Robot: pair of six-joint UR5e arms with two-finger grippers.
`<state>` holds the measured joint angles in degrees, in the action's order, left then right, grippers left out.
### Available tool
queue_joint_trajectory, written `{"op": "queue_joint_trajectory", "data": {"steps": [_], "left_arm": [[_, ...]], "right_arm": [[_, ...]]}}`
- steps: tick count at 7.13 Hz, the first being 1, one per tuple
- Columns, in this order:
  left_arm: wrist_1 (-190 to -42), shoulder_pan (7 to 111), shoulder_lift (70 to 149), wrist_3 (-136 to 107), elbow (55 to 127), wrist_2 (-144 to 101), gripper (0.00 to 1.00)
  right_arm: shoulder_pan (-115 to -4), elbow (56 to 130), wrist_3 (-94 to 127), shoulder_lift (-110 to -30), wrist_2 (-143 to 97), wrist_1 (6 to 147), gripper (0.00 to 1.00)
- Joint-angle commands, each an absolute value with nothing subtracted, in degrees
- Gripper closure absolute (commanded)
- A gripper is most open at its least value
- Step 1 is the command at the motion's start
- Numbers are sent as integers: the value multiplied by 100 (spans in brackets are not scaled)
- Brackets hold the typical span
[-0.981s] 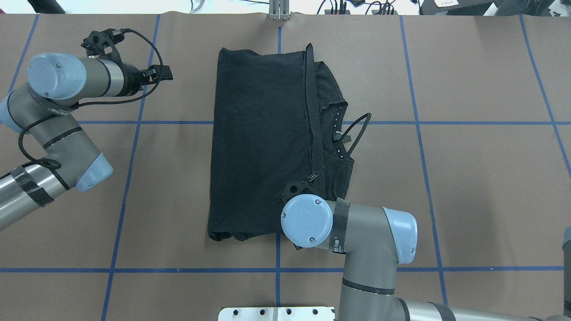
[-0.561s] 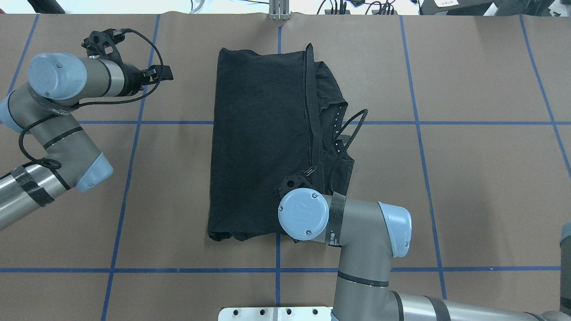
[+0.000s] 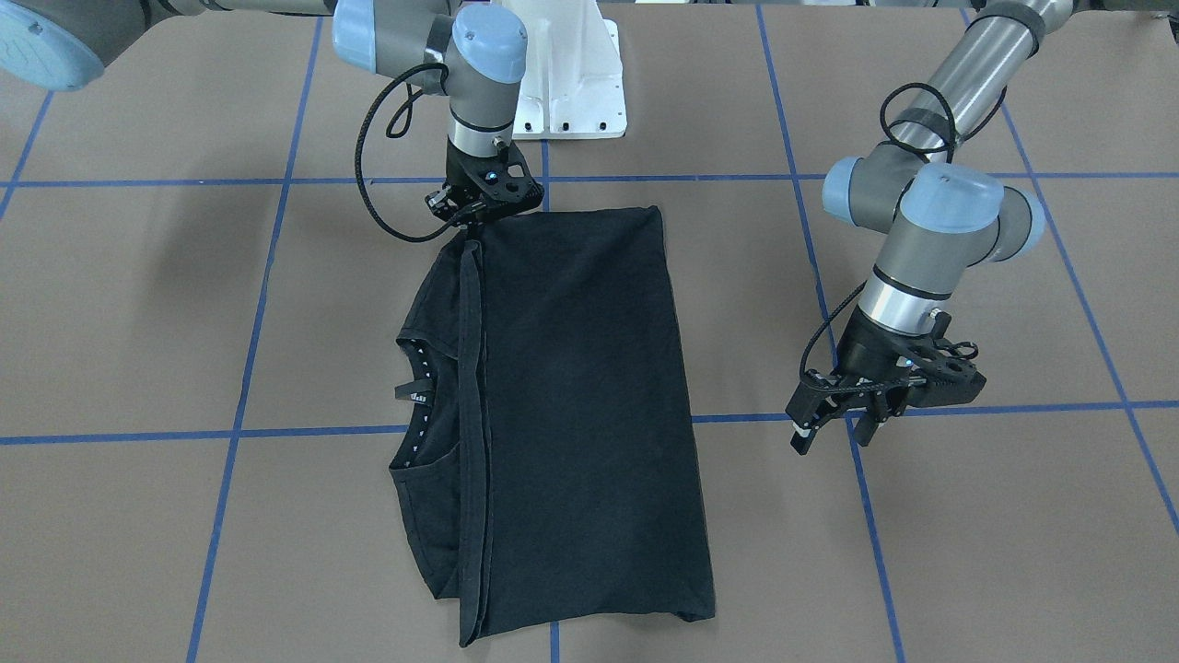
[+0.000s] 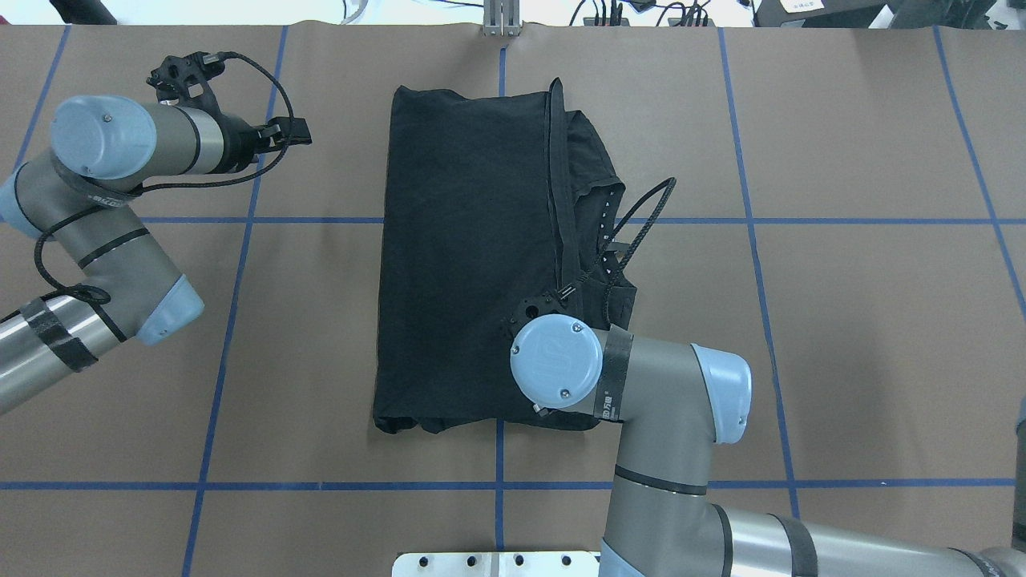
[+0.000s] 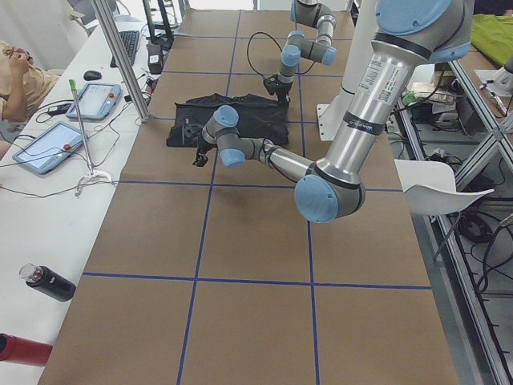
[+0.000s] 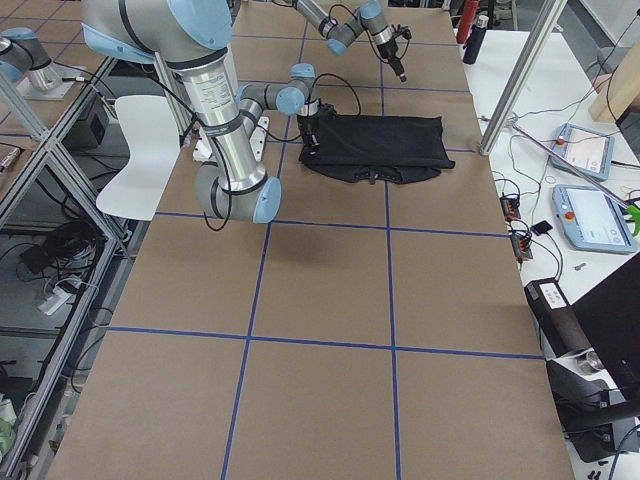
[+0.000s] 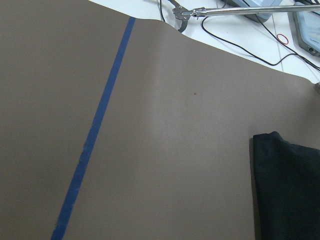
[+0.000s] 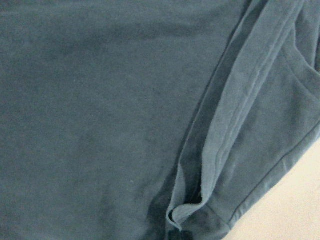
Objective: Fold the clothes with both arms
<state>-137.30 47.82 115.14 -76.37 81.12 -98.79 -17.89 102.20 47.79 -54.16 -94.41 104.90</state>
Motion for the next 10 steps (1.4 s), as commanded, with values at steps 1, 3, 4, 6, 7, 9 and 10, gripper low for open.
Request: {"op": "queue_joint_trajectory", "data": {"steps": [1,3,4,6,7,9,10], "left_arm": [[-13729,4773,11522,-7742,8121,-9879,0],[-13720,4773,11522,-7830,8139,-9879,0],[-13720,4772,11522,-7831,8147,-9870,0],[-13711,4772,11522,-7840,8165,-9861,0],[-13711,4781,11531,-7875,8165,-9861,0],[-13711,4781,11531,-7936,8182,-9861,0],[-13711,4773,11531,-7989,8183,-9861,0]], "right_arm": [[-1907,10754,4851,-5885,-9519,10521,100],[-1313,10916,5960,-6511,-9405,10442,100],[-1310,10933,6116,-6513,-9413,10441,100],[-1484,10986,6074,-6504,-9483,10441,100],[-1581,11091,6117,-6478,-9492,10441,96],[-1591,11250,7258,-6512,-9475,10415,21],[-1556,11259,8025,-6565,-9457,10232,1]]}}
